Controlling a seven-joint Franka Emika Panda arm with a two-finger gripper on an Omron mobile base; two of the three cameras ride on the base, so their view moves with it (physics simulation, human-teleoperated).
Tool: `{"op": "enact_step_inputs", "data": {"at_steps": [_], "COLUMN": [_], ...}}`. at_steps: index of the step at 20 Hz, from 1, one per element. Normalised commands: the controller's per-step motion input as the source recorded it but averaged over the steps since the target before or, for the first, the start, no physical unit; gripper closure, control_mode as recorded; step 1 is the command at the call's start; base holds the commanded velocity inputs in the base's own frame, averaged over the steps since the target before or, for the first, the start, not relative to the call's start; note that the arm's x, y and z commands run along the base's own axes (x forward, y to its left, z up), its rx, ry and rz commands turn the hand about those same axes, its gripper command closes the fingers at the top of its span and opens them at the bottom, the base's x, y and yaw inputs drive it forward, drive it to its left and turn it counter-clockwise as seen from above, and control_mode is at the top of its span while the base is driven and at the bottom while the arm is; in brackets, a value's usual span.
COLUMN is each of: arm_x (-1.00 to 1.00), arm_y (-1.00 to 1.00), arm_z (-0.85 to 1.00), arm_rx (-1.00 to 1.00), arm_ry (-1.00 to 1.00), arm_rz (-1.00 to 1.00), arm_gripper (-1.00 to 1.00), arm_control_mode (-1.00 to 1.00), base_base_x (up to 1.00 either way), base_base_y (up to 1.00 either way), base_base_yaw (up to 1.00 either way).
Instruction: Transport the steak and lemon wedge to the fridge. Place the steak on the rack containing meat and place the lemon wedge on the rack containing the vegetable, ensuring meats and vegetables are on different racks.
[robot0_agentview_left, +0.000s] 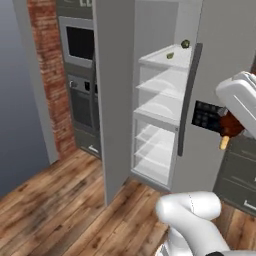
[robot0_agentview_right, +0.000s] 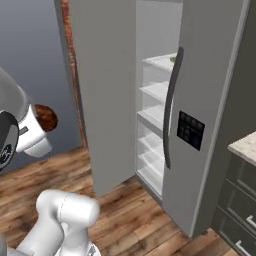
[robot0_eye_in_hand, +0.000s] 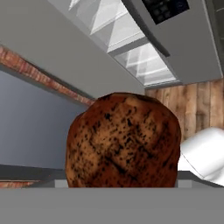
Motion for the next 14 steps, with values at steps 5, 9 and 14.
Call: {"op": "enact_step_inputs", "data": {"at_steps": [5, 9, 14], "arm_x": [0.00, 0.00, 0.00], "arm_y": [0.00, 0.00, 0.00], "arm_z": [0.00, 0.00, 0.00], "arm_rx": [0.00, 0.00, 0.00], "arm_ry": [0.00, 0.00, 0.00], "arm_rz": [0.00, 0.00, 0.00], "arm_gripper": [1.00, 1.00, 1.00], "arm_control_mode": [1.00, 1.00, 1.00], "base_base_x": [1.00, 0.97, 0.78], "base_base_y": [0.01, 0.41, 0.35], "base_base_yaw": [-0.33, -0.29, -0.20]}}
